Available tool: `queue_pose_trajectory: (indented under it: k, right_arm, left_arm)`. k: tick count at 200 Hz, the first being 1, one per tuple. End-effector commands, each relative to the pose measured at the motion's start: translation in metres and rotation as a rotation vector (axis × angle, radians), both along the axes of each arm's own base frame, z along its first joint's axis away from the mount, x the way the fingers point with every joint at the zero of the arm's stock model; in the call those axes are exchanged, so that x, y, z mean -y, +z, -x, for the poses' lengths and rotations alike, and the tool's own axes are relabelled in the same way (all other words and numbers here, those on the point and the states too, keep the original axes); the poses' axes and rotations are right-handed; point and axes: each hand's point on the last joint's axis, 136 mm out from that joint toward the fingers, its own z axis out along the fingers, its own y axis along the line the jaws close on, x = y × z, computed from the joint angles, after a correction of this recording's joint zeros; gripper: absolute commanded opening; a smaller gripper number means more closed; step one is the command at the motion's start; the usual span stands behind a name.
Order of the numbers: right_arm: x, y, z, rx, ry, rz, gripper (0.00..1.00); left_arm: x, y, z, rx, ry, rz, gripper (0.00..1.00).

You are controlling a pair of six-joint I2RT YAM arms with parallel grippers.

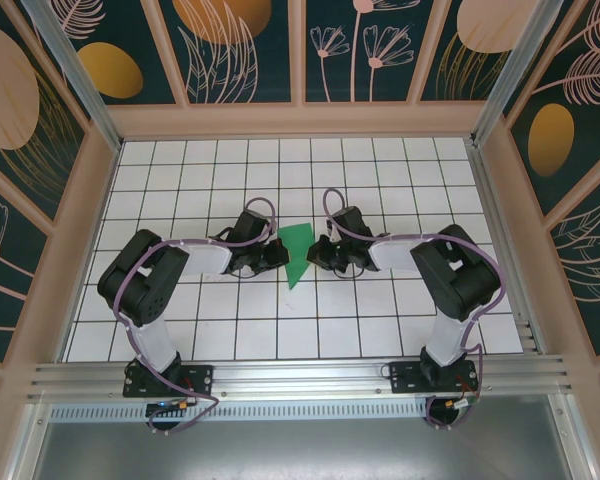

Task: Fold a paper plane with a square sheet of paper (pick it up from the middle)
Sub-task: Third fold the triangle at the center of the table.

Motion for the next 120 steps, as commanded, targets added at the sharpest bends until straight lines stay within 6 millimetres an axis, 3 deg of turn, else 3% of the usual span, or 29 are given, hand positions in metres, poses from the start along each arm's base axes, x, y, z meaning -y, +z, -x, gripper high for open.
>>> queue_pose_trajectory:
  k: [1,48,96,120]
  right_arm:
    - [0.008,-0.011,-0.008,-0.008,-0.029,0.057,0.1]
    - [0.02,-0.017,-0.013,-0.03,-0.076,0.086,0.08]
    - [0.004,0.024,-0.019,0.069,-0.029,-0.027,0.09]
    - [-0.004,0.029,-0.011,0.078,0.009,-0.048,0.09]
  left_arm:
    - [-0.014,-0.015,0.006,-0.021,0.023,-0.077,0.08]
    - [-0.017,-0.016,0.006,-0.023,0.032,-0.085,0.08]
    - [-0.017,-0.015,0.006,-0.018,0.035,-0.087,0.08]
    - [-0.017,-0.014,0.006,-0.014,0.036,-0.086,0.08]
